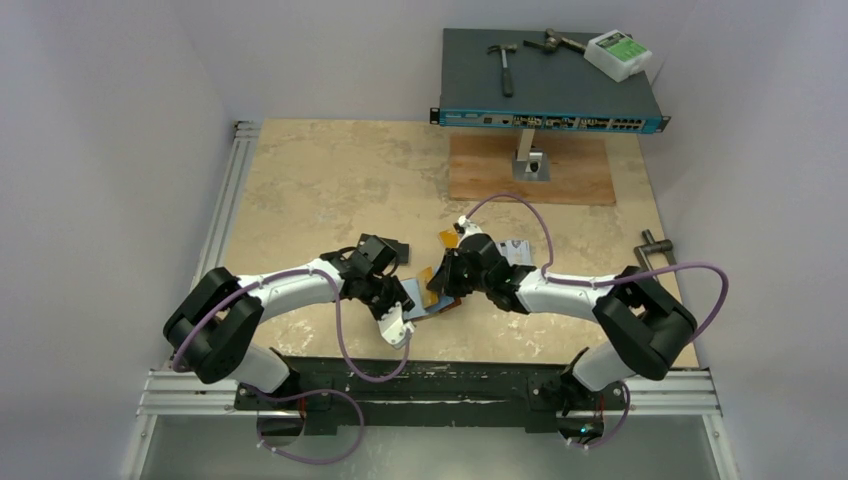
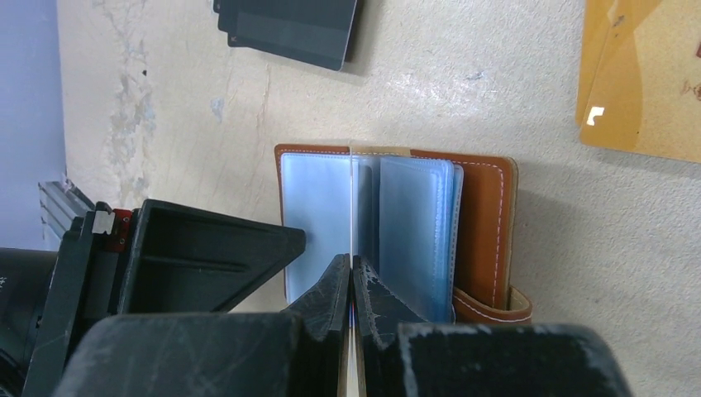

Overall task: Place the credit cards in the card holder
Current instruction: Insert the credit card into the card holder.

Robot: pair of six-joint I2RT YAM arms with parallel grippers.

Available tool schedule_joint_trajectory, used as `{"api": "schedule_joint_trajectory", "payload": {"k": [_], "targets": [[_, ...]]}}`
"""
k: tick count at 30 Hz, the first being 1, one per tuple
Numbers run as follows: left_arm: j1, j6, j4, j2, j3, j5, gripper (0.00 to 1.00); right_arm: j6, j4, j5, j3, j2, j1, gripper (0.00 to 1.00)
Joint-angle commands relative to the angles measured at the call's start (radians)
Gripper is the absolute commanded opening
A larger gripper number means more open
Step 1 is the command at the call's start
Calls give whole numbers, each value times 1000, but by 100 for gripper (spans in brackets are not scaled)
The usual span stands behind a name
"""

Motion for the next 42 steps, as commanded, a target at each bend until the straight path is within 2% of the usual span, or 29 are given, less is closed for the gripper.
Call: {"api": "schedule_joint_trajectory", "payload": {"k": [1,20,35,42], "targets": [[-1,53,-16,9,-24,5,40,40,96,36,-31,-4,-2,0],[-22,57,-58,25,-21,4,26,62,170,84,-173,5,-2,0],[-32,45,-80,23,-19,1,26,105,298,150,-255,-62,-1,0],[-37,29,-76,20,-21,-1,26,110,359,146,-249,-37,-1,0]]}}
